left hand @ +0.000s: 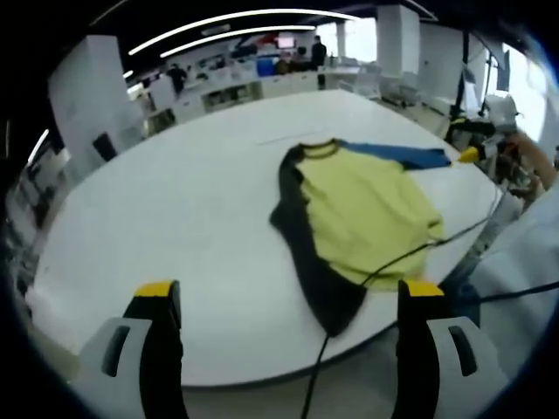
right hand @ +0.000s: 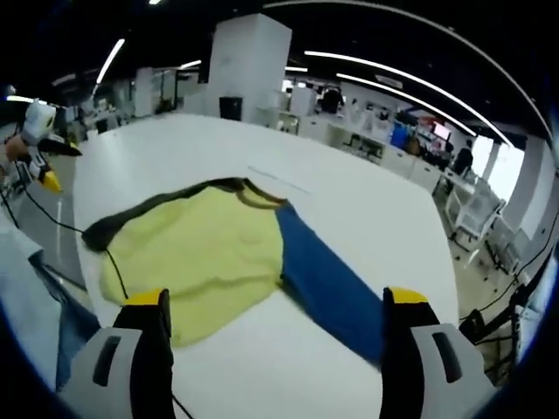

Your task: Fold the garment on the visible template until the final outline fits inside the template.

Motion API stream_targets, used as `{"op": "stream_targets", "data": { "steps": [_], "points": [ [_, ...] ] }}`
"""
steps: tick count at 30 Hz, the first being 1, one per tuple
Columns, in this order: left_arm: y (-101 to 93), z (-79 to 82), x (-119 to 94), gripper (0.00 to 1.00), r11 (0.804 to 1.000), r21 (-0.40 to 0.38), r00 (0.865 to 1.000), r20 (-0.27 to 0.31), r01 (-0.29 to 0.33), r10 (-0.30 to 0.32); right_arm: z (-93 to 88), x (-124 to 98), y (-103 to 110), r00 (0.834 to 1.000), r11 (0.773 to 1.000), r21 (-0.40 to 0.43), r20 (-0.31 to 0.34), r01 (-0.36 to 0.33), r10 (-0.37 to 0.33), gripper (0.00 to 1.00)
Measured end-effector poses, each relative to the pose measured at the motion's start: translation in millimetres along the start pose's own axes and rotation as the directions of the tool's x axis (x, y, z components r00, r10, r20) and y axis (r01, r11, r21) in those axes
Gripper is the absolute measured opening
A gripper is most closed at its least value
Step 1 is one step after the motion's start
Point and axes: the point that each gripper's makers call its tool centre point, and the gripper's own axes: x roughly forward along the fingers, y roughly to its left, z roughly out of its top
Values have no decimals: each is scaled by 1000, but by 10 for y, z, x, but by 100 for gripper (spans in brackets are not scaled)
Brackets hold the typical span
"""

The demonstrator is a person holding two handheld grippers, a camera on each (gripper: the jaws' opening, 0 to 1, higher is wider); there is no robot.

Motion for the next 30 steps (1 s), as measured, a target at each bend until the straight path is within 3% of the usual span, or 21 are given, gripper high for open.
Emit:
{"op": "stream_targets", "data": {
  "steps": [30],
  "points": [
    [51,21,41,99,1000,19,1000,-5,20,-20,51,-261,425,998,998,1,3,-57,57,100]
  ]
}}
